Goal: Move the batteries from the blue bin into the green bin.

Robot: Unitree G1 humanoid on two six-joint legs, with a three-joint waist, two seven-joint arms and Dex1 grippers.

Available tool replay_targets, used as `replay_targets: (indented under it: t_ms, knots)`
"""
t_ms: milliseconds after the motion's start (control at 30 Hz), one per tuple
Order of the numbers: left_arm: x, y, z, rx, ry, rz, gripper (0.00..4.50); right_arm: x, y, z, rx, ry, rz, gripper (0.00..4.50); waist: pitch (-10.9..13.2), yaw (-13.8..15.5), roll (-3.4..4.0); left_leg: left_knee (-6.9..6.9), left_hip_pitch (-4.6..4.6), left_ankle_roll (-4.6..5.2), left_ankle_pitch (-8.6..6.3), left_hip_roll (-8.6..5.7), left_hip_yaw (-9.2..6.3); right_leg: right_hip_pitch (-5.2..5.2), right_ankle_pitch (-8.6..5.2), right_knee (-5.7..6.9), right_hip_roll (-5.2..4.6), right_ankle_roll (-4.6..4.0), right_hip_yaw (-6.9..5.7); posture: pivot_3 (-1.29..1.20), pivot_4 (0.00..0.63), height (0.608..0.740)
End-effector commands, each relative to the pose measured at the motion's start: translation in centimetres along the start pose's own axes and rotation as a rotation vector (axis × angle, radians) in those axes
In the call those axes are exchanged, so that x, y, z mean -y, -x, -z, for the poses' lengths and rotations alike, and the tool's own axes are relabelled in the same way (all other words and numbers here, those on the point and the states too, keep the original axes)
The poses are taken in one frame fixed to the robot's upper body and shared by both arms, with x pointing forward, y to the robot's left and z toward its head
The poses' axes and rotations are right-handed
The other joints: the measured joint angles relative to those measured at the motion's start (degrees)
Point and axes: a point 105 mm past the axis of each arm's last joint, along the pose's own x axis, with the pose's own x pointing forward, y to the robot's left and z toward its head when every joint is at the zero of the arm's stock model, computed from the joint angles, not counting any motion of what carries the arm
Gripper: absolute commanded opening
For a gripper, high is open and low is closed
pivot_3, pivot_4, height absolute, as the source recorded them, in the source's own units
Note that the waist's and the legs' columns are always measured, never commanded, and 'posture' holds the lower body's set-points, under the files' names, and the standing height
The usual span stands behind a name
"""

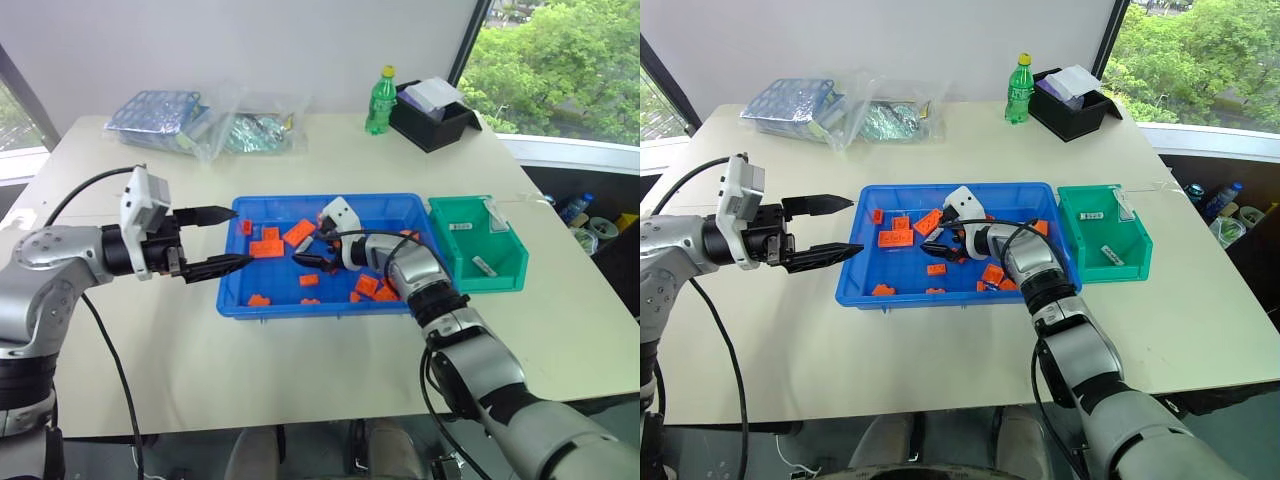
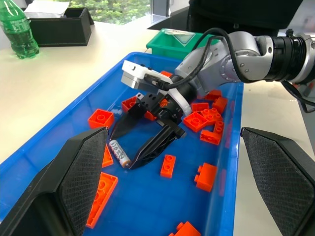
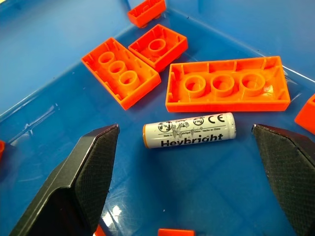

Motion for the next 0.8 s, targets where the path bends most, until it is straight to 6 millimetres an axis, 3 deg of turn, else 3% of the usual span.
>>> replay_targets:
  t_ms: [33, 100, 133, 200, 300, 400, 500, 567, 667, 733, 800]
  knots:
    - [-0.1, 0.1, -1.0, 0.016, -0.041, -0.005, 4.5, 0.1, -0.2, -0.4, 0.004, 0.034, 0.008, 4.44, 0.0, -0.03, 0.0, 0.0, 0.0, 0.0, 0.0, 0.0, 0.0, 0.0, 0.0, 0.0, 0.0, 0.0, 0.0, 0.0, 0.15, 0.723]
    - [-0.1, 0.1, -1.0, 0.017, -0.041, -0.004, 4.5, 0.2, -0.2, -0.4, 0.01, 0.035, 0.012, 4.44, 0.0, -0.01, 0.0, 0.0, 0.01, 0.0, 0.0, 0.0, 0.0, 0.0, 0.0, 0.0, 0.0, 0.0, 0.0, 0.0, 0.15, 0.723]
    - [-0.1, 0.1, -1.0, 0.018, -0.041, -0.003, 4.5, 0.2, -0.2, -0.5, 0.016, 0.029, 0.014, 4.21, 0.0, -0.01, 0.0, 0.0, 0.01, 0.0, 0.0, 0.0, 0.0, 0.0, 0.0, 0.0, 0.0, 0.0, 0.0, 0.0, 0.15, 0.723]
    - [-0.1, 0.0, -1.0, 0.018, -0.042, -0.001, 4.5, 0.2, -0.2, -0.6, 0.025, 0.023, 0.016, 3.61, 0.0, -0.01, 0.0, 0.0, 0.01, 0.0, 0.0, 0.0, 0.0, 0.0, 0.0, 0.0, 0.0, 0.0, 0.0, 0.0, 0.15, 0.723]
    - [-0.1, -0.1, -1.0, 0.018, -0.041, 0.002, 4.5, -0.4, -0.3, -1.2, 0.05, 0.018, -0.008, 2.27, 0.0, -0.08, 0.0, 0.0, 0.01, 0.0, 0.0, 0.0, 0.0, 0.02, 0.0, 0.0, 0.0, 0.0, 0.0, 0.0, 0.15, 0.723]
    - [-0.2, -0.2, -0.8, 0.016, -0.04, 0.005, 4.5, -0.7, -0.1, -1.8, 0.078, 0.006, -0.007, 2.29, 0.0, -0.1, 0.0, -0.01, 0.01, 0.0, 0.0, 0.0, 0.0, 0.03, 0.01, 0.01, 0.01, 0.01, 0.0, 0.0, 0.15, 0.723]
    - [-0.1, -0.3, -0.6, 0.018, -0.031, 0.01, 4.5, -0.1, 1.7, -3.2, 0.131, 0.02, 0.049, 2.29, 0.01, 0.12, 0.01, -0.02, -0.01, 0.0, 0.0, 0.0, 0.0, 0.02, 0.01, 0.01, 0.0, 0.01, 0.0, 0.0, 0.15, 0.723]
    - [0.1, -0.4, -0.5, 0.024, -0.019, 0.016, 4.5, 0.5, 4.1, -4.8, 0.196, -0.008, 0.109, 2.29, 0.01, 0.29, 0.02, 0.0, -0.04, 0.0, 0.0, -0.01, -0.01, 0.01, 0.0, 0.0, -0.01, 0.0, 0.0, 0.0, 0.15, 0.723]
    - [0.3, -0.9, -0.1, 0.037, 0.0, 0.029, 4.5, 1.3, 9.8, -7.3, 0.313, -0.045, 0.219, 2.29, 0.01, 0.82, 0.02, 0.02, -0.07, 0.0, 0.0, -0.03, -0.05, -0.01, 0.0, -0.02, -0.03, 0.0, 0.0, 0.0, 0.15, 0.723]
    - [0.5, -1.3, 0.1, 0.045, 0.008, 0.046, 4.5, 2.0, 13.7, -7.5, 0.343, -0.046, 0.317, 2.29, 0.0, 1.38, 0.01, 0.03, -0.1, -0.01, 0.0, -0.04, -0.03, 0.0, 0.0, -0.05, -0.03, 0.0, 0.0, 0.0, 0.15, 0.723]
    - [0.7, -1.9, 0.1, 0.061, 0.009, 0.073, 4.5, 3.1, 17.5, -6.5, 0.334, -0.064, 0.439, 2.29, -0.02, 1.73, -0.03, 0.03, -0.07, -0.02, -0.01, -0.03, -0.04, -0.09, -0.02, -0.13, -0.03, -0.02, -0.01, 0.0, 0.15, 0.723]
